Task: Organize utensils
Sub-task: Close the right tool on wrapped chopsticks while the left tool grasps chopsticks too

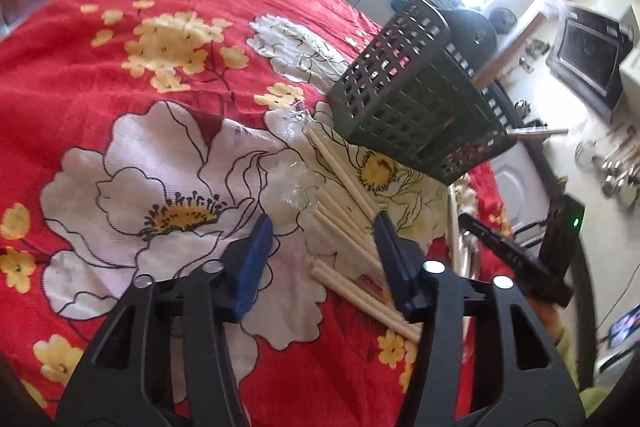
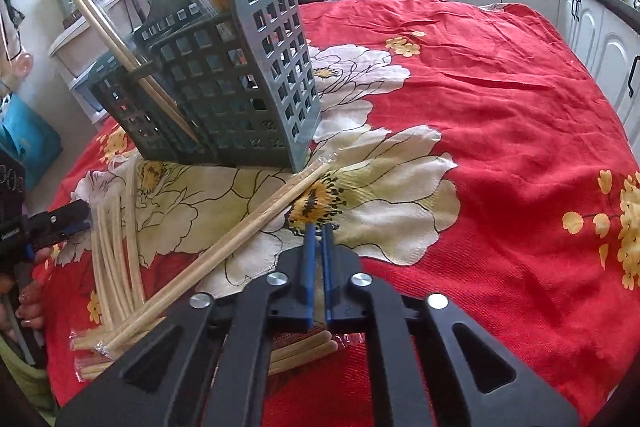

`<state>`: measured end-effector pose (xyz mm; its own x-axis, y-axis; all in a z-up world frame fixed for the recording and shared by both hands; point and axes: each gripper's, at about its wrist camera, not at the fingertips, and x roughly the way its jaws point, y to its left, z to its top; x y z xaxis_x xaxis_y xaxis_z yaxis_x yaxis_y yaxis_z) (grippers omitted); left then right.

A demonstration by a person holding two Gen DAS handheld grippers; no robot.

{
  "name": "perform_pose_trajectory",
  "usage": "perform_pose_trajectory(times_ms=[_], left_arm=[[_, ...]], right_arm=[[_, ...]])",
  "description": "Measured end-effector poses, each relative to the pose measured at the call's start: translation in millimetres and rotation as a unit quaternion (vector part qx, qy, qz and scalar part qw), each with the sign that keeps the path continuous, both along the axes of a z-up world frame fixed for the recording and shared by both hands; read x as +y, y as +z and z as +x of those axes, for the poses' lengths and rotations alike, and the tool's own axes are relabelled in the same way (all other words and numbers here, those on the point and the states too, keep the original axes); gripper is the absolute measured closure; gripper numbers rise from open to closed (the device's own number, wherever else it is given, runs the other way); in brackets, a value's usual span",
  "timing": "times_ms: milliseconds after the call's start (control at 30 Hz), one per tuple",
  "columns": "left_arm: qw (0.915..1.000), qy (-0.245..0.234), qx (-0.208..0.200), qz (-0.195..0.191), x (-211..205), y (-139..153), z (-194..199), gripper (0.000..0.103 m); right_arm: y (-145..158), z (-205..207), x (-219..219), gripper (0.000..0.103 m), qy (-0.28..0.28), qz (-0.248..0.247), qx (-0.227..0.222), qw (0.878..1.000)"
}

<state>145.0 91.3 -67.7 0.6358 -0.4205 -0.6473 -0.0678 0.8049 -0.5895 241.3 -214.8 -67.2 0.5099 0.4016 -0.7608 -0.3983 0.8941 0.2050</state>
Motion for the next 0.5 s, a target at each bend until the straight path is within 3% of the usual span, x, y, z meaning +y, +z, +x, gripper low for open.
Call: perform_pose_trajectory(times_ms=[200,500], left_arm=[[0.9983,0.011,0.016,-0.054,10,-7,10,0.074],[0.9976,0.012,0.015,-0.067,15,-4,13,0.096]], right_arm=[[9,-2,-2,0.102,-0.007,0.005,-0.017,1.000],[23,-4,-2,0.102,-0.004,0.013,-0.031,0.999]])
